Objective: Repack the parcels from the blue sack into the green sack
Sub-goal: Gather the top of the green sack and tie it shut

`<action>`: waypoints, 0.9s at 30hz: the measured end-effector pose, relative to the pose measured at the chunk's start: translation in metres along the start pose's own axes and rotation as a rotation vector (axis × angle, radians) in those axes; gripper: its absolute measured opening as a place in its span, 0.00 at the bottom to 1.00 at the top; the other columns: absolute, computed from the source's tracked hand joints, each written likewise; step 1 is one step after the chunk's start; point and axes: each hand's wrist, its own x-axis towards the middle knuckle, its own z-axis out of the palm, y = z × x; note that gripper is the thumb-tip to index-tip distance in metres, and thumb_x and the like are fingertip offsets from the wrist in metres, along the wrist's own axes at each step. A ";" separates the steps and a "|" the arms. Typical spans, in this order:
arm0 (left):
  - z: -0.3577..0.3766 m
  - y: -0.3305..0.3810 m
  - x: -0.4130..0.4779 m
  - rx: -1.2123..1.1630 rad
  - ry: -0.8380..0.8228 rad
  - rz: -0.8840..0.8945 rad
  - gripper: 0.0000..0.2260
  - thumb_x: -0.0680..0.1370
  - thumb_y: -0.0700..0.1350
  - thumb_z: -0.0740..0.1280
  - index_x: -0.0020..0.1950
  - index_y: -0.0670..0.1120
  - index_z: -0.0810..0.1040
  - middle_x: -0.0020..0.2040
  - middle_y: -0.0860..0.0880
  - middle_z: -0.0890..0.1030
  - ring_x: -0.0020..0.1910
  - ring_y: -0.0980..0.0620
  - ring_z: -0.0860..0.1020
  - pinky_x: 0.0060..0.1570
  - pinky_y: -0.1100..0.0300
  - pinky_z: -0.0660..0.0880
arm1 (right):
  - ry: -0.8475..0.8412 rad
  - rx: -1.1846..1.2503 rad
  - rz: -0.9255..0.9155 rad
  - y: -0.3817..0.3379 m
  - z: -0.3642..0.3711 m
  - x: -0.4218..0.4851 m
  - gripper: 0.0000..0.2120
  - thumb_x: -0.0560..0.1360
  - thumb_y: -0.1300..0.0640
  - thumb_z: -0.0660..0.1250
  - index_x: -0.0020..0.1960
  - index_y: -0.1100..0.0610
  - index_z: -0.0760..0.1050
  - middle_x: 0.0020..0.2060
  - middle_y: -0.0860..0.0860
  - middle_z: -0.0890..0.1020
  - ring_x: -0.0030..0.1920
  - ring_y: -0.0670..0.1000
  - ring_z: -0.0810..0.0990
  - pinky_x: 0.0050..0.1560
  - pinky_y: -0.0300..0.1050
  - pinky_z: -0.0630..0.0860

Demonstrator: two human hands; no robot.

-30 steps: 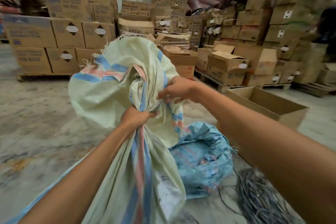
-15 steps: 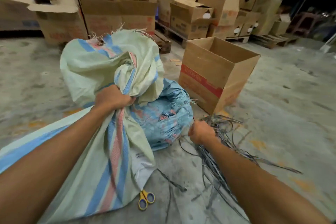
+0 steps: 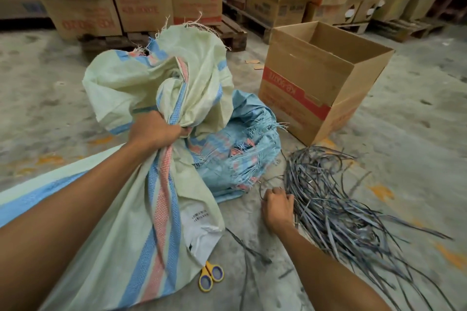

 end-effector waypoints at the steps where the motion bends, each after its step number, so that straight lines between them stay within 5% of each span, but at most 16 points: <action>1: 0.001 0.000 0.000 -0.053 -0.007 -0.013 0.27 0.62 0.64 0.75 0.51 0.46 0.81 0.47 0.47 0.83 0.47 0.43 0.81 0.48 0.50 0.80 | -0.019 0.017 0.007 -0.002 -0.005 0.001 0.09 0.78 0.58 0.63 0.56 0.54 0.78 0.55 0.52 0.82 0.58 0.54 0.78 0.59 0.50 0.70; 5: -0.012 0.001 0.008 -0.433 -0.055 -0.084 0.14 0.68 0.52 0.76 0.45 0.44 0.82 0.32 0.53 0.85 0.40 0.49 0.83 0.52 0.52 0.80 | -0.208 0.282 0.077 -0.005 -0.044 0.018 0.03 0.79 0.62 0.62 0.50 0.60 0.74 0.46 0.58 0.81 0.46 0.57 0.81 0.46 0.43 0.77; 8: -0.048 0.002 0.008 -0.698 -0.133 -0.064 0.17 0.73 0.45 0.75 0.56 0.36 0.81 0.43 0.41 0.85 0.31 0.53 0.83 0.35 0.60 0.81 | -0.293 0.320 0.030 -0.014 -0.105 0.041 0.11 0.77 0.65 0.63 0.36 0.58 0.70 0.44 0.60 0.80 0.44 0.55 0.80 0.46 0.45 0.79; 12: -0.096 -0.013 -0.004 -0.737 -0.067 -0.004 0.12 0.74 0.42 0.74 0.53 0.37 0.82 0.44 0.42 0.85 0.31 0.53 0.83 0.35 0.61 0.80 | -0.324 0.323 -0.050 -0.053 -0.212 0.069 0.09 0.76 0.63 0.65 0.40 0.65 0.80 0.44 0.63 0.85 0.32 0.53 0.73 0.31 0.43 0.70; 14: -0.114 -0.023 -0.010 -0.897 -0.071 -0.004 0.08 0.75 0.41 0.73 0.51 0.38 0.82 0.39 0.44 0.85 0.36 0.50 0.84 0.41 0.58 0.81 | -0.303 0.377 -0.107 -0.087 -0.264 0.070 0.09 0.76 0.63 0.66 0.43 0.67 0.82 0.42 0.62 0.84 0.27 0.50 0.69 0.26 0.40 0.66; 16: -0.133 -0.033 -0.015 -1.090 -0.112 -0.025 0.02 0.78 0.40 0.69 0.46 0.43 0.79 0.32 0.49 0.81 0.30 0.52 0.80 0.35 0.61 0.79 | -0.223 0.433 -0.163 -0.128 -0.301 0.064 0.09 0.75 0.61 0.70 0.48 0.67 0.84 0.40 0.59 0.83 0.28 0.49 0.69 0.26 0.39 0.66; 19: -0.166 -0.056 -0.024 -1.288 -0.174 -0.029 0.12 0.81 0.44 0.64 0.37 0.48 0.71 0.25 0.53 0.66 0.21 0.57 0.65 0.23 0.66 0.68 | -0.130 0.568 -0.202 -0.189 -0.329 0.045 0.11 0.72 0.58 0.73 0.47 0.66 0.84 0.37 0.56 0.83 0.30 0.49 0.69 0.27 0.39 0.65; 21: -0.190 -0.074 -0.032 -1.306 -0.115 -0.036 0.13 0.78 0.46 0.69 0.33 0.50 0.75 0.24 0.53 0.63 0.22 0.55 0.62 0.22 0.65 0.65 | -0.122 0.680 -0.201 -0.227 -0.330 0.031 0.10 0.71 0.58 0.74 0.46 0.66 0.85 0.34 0.56 0.83 0.29 0.48 0.68 0.26 0.39 0.63; 27: -0.220 -0.111 -0.049 -1.381 0.053 -0.092 0.15 0.77 0.50 0.71 0.31 0.48 0.75 0.26 0.50 0.74 0.23 0.54 0.74 0.28 0.65 0.76 | -0.113 0.882 -0.250 -0.330 -0.321 -0.002 0.05 0.70 0.60 0.74 0.38 0.62 0.84 0.30 0.51 0.81 0.26 0.46 0.69 0.26 0.37 0.63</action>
